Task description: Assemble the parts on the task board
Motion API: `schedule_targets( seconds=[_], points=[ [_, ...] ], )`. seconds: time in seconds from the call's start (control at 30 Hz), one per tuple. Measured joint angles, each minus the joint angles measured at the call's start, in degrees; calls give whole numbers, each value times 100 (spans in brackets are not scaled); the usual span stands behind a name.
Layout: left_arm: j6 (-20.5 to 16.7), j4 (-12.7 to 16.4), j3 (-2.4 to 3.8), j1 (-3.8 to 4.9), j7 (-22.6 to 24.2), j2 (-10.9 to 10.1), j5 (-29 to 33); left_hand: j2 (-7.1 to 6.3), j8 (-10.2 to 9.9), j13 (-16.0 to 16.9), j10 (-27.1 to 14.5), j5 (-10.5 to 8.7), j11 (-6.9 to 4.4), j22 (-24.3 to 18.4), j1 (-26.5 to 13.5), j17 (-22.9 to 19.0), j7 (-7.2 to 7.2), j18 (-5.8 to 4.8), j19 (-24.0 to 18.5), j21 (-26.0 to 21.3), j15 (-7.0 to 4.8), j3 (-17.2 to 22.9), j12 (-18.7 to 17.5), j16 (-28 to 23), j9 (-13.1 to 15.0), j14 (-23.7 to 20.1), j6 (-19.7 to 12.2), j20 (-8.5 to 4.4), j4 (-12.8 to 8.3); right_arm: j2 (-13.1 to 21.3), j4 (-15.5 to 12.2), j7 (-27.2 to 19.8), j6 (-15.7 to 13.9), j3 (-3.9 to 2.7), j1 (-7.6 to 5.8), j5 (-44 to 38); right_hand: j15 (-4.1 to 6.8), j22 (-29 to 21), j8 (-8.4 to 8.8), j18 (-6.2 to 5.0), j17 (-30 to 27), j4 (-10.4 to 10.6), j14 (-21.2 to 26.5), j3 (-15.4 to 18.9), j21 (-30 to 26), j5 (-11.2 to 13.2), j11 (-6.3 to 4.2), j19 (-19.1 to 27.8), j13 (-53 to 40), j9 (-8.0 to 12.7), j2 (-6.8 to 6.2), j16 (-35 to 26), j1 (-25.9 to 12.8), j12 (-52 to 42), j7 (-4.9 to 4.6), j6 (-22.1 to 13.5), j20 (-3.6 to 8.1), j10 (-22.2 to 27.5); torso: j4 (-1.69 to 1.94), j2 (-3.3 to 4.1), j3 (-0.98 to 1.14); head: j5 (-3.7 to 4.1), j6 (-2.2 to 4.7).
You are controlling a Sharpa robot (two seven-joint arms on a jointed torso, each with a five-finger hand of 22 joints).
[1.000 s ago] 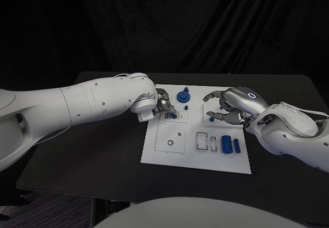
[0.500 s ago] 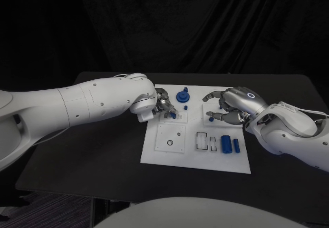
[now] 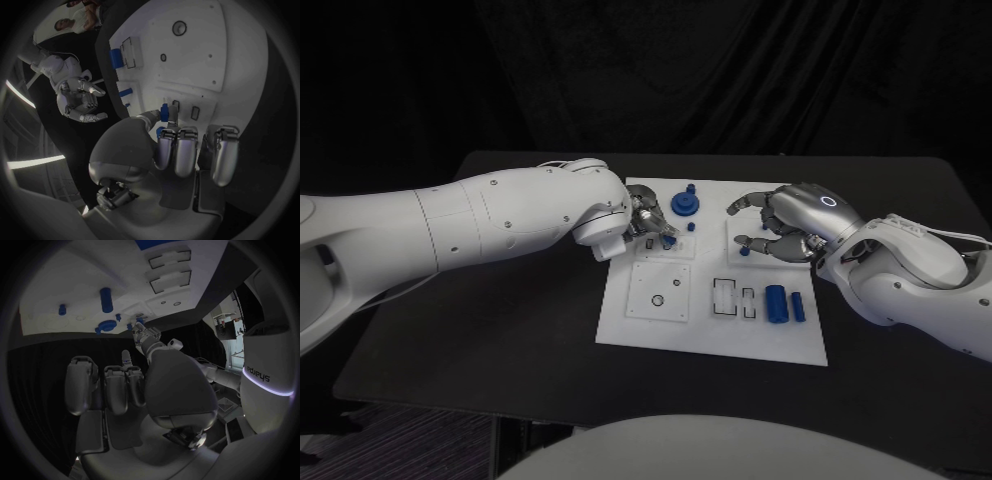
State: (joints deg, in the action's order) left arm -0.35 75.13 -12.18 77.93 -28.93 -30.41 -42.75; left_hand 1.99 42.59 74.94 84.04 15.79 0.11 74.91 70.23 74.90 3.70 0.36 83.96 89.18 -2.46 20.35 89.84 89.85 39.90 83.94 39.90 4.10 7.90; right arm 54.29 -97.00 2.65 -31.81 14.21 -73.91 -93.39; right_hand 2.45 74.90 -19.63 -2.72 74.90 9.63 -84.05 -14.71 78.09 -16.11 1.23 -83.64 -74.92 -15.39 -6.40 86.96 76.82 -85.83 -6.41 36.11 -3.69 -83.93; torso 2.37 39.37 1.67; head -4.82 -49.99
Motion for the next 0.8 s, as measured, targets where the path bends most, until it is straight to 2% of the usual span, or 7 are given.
schedule_targets(
  seconds=[0.3, 0.43, 0.5, 0.57, 0.8],
  points=[
    [-419, 329, -2, -53, 75, -211, -439, -23, 0, 0, -2, -57, -1, 0, -24, 0, 0, -1, -1, 4, -12, 55, 0, 0, 5, 12, 0, -43, 55, 10, -1, 4, 18, 0, 0, 74, 0, 5, 0, 0, 0, 0, 0, 0, -22, 0, 0, 0, 0, 0, 0, 0, 0, 0, 0, 0, 0, 0, 3, 3, 1, -20, 0],
    [-598, 420, -2, -73, 84, -267, -607, -29, 0, 0, 1, -57, -40, 0, -31, 5, 31, 0, 0, 27, -42, 55, 0, 0, 12, 1, 33, -41, 55, 17, -2, 6, 22, 0, 0, 94, 0, 4, 0, 1, 0, 0, 0, 0, -22, 0, 0, 0, 0, 0, 0, 0, 0, 0, 0, 0, 0, 0, 3, 4, 1, -33, 0],
    [-664, 444, -1, -84, 84, -284, -676, -29, 1, 0, 1, -57, -40, 0, -31, 5, 31, 0, 0, 27, -42, 72, 0, 0, 361, 1, 34, -41, 71, 19, -2, 6, 24, 0, 0, 102, 0, 4, 0, 1, 0, 0, 0, 0, -22, 0, 0, 0, 0, 0, 0, 0, 0, 0, 0, 0, 0, 0, 3, 4, 1, -35, 0],
    [-708, 451, 0, -97, 84, -292, -743, -29, 24, 0, 1, -57, -40, 0, -31, 5, 31, 0, 0, 27, -42, 72, 0, 0, 362, 1, 34, -41, 71, 20, -2, 8, 26, 0, 0, 106, 0, 4, 0, 1, 0, 0, 0, 0, -22, 0, 0, 0, 1, -1, 0, 0, 0, 0, 0, 0, 0, 0, 3, 4, 1, -35, 0],
    [-879, 460, -1, -222, 84, -313, -1115, -67, 25, 0, 1, -57, -41, 0, -70, 4, 32, 0, 5, 50, -54, 88, 0, 0, 369, 13, 35, -76, 86, 26, -2, 11, 29, 0, 0, 118, 0, 4, 0, 1, 0, 0, 0, 0, -22, 0, 0, 0, 1, -1, 0, 1, 0, 0, 0, 0, 0, 0, 6, 3, 1, -24, 0]
  ],
)
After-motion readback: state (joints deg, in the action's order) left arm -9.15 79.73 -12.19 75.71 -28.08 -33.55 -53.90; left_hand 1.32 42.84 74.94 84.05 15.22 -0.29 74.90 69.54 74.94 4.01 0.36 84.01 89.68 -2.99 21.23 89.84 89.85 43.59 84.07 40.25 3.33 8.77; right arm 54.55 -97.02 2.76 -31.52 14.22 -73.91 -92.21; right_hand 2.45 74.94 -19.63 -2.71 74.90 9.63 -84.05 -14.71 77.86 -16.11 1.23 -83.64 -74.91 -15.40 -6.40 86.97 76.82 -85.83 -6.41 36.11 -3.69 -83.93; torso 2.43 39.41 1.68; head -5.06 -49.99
